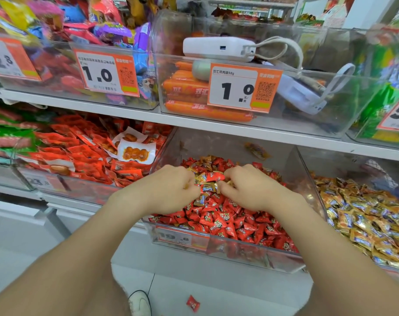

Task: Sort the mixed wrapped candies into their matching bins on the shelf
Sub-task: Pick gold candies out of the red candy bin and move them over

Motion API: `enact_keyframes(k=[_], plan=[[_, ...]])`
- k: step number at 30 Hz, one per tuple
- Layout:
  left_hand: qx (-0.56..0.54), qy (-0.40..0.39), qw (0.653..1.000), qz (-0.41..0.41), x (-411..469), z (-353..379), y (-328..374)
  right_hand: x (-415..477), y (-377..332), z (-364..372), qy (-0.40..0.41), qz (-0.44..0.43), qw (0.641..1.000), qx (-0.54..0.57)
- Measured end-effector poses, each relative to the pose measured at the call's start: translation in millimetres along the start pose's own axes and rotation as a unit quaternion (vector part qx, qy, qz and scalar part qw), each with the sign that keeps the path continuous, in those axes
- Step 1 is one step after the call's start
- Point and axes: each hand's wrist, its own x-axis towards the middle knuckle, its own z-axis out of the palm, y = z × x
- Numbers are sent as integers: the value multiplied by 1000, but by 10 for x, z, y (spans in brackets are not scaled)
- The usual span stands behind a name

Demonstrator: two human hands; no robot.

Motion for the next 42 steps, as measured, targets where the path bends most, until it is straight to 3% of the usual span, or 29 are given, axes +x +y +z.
enact_keyframes(k=[3, 9, 18, 23, 26, 30, 33, 37, 42], plan=[[-3, 82, 996, 19, 58, 4, -18, -11, 39, -66, 9, 18, 1000, 23], [111, 87, 990, -2, 196, 147, -78, -85, 179, -55, -58, 50, 997, 32], [190, -12, 981, -39, 224, 190, -50, -116, 177, -113, 32, 20, 996, 81], [132, -4, 991, -16, 233, 161, -106, -133, 108, -176, 97, 14, 978, 182], [27, 40, 999, -3, 224, 124, -70, -149, 68, -210, 61, 37, 964, 257], [-71, 112, 991, -6, 204, 50, -9, -136, 85, -233, 67, 63, 960, 263], [-85, 100, 991, 0, 233, 61, -42, -134, 101, -241, 82, 67, 963, 247], [-24, 107, 994, 20, 266, 63, -51, -121, 81, -172, 62, 43, 974, 212], [114, 127, 984, -56, 304, 169, -145, -73, -193, -50, 16, -50, 989, 139]])
